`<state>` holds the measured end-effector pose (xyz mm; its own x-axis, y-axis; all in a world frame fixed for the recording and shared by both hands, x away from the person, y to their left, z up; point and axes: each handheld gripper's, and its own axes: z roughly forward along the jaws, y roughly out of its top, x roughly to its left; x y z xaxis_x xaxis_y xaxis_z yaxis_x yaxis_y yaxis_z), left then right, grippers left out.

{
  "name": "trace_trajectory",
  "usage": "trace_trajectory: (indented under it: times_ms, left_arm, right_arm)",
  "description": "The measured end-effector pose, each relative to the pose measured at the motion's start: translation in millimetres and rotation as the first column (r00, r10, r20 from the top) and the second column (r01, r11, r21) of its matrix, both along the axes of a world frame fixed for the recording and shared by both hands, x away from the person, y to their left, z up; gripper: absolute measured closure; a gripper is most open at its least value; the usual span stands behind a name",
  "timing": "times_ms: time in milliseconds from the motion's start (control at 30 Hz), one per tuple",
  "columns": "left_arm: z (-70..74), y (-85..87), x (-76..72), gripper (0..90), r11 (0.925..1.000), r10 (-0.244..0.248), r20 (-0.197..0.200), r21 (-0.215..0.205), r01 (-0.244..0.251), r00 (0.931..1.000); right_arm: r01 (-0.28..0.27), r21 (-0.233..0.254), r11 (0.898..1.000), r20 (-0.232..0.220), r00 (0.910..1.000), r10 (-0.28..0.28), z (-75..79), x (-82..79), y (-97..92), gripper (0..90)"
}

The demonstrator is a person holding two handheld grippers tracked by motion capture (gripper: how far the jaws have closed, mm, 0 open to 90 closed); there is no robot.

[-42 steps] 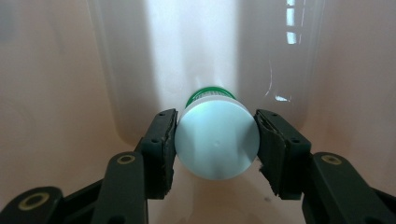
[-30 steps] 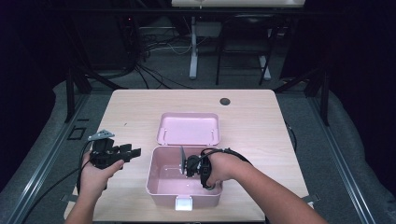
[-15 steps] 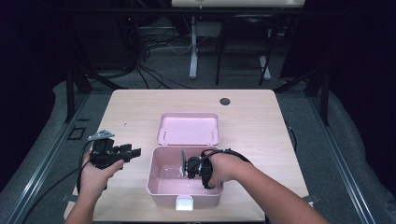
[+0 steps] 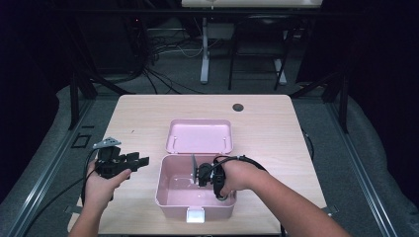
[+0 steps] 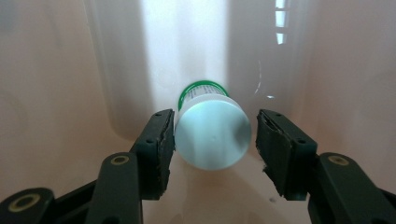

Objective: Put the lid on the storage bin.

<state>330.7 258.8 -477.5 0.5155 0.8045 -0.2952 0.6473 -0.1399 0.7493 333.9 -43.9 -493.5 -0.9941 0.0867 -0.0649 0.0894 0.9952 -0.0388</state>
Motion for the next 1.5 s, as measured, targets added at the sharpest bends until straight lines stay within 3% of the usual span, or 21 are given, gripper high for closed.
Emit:
trace_trajectory:
  times_ms: [433, 900, 1300, 1433, 1500]
  left_arm:
    - [0.4, -0.5, 0.8, 45.5, 1.0, -0.005, 0.002, -0.004, 0.006, 1.0]
    - [3.3, -9.1, -1.3, 45.8, 0.9992, -0.041, 0.006, -0.001, 0.041, 0.9991]
    - [6.6, -24.2, -5.8, 45.8, 0.9957, -0.092, 0.013, 0.005, 0.092, 0.9957]
    - [6.8, -27.6, -6.6, 45.8, 0.9944, -0.105, 0.01, 0.01, 0.105, 0.9944]
    - [7.1, -28.8, -7.4, 45.8, 0.9939, -0.11, 0.005, 0.004, 0.11, 0.9939]
  right_arm:
    - [0.045, 0.056, 0.997, 0.019, 0.9987, -0.046, 26.0, 0.3, -9.9, 47.1]
    - [0.118, 0.15, 0.982, 0.03, 0.9918, -0.124, 51.5, 3.4, -25.2, 47.1]
    - [0.188, 0.217, 0.958, 0.065, 0.9765, -0.206, 64.8, 7.5, -40.0, 45.6]
    - [0.225, 0.238, 0.945, 0.06, 0.9674, -0.246, 69.0, 10.9, -44.9, 45.5]
    - [0.254, 0.256, 0.933, 0.05, 0.9601, -0.275, 71.1, 14.4, -47.5, 45.2]
